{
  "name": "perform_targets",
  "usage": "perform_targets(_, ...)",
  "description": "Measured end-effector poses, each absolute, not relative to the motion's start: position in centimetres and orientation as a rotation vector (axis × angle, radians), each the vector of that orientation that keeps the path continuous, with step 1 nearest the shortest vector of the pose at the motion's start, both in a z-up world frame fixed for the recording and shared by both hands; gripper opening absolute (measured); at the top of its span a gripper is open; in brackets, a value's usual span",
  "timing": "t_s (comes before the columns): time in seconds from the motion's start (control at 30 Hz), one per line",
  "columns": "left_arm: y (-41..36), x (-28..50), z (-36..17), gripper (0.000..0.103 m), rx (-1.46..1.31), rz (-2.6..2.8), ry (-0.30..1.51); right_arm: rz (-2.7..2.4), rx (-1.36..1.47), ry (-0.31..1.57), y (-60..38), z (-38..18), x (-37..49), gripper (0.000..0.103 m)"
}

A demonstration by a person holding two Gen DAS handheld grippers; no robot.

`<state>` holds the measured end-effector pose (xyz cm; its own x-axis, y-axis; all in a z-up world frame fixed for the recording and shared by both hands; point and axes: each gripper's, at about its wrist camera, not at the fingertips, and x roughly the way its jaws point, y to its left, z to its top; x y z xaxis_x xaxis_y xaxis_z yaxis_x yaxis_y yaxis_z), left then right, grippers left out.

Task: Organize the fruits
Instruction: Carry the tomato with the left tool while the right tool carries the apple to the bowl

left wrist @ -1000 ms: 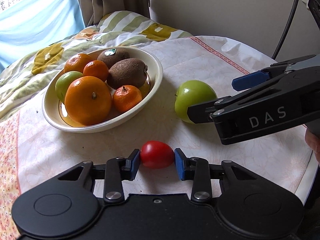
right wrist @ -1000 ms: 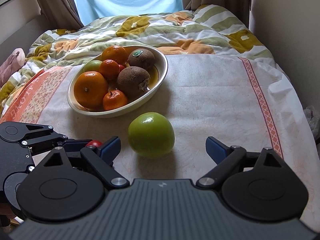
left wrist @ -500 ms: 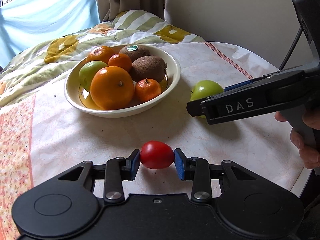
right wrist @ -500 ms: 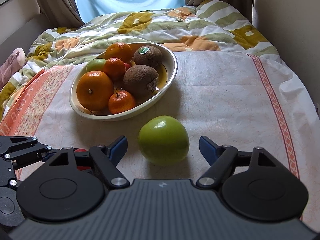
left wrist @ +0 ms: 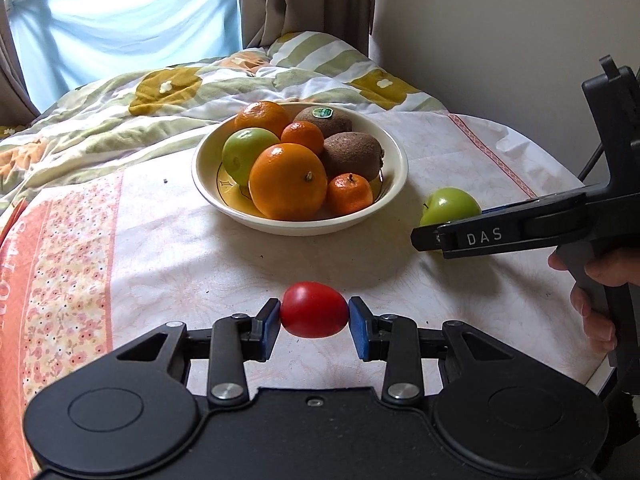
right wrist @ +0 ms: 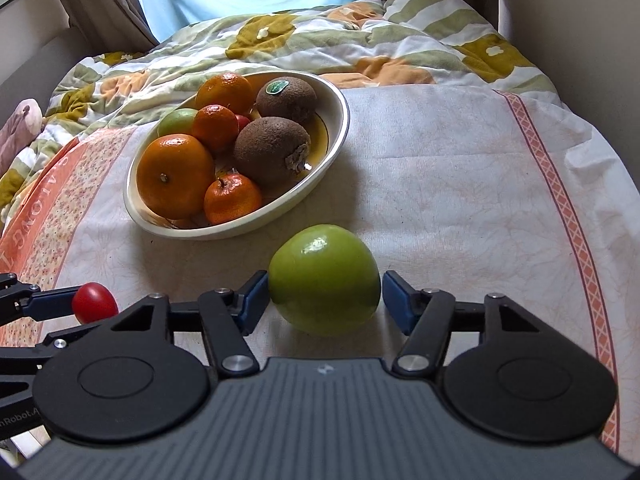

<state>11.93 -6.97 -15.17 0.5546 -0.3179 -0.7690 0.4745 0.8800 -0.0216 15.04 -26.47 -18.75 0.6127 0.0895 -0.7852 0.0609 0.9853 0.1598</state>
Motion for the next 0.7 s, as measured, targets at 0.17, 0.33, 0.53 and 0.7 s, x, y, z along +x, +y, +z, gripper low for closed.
perform_targets(0.17,-6.4,11.7,-14.6,0.040,0.178,-0.458,0.857,0.022,0.172,0.918,-26.1,-18.6,14.8,0.072)
perform_targets(0.33,-5.9,11.5,-13.5,0.040,0.161,-0.448,0.841,0.032,0.182,0.909,-25.7,-17.5,14.2,0.072)
perform_targets(0.53,-5.3,11.0,-11.2,0.040,0.143,-0.439,0.810,0.049,0.174,0.877,-25.1,-14.7,13.4,0.072)
perform_targets(0.7,-4.6,10.6,-8.7,0.040,0.127,-0.435,0.782,0.052,0.167,0.852,-24.6,-11.8,12.5,0.072)
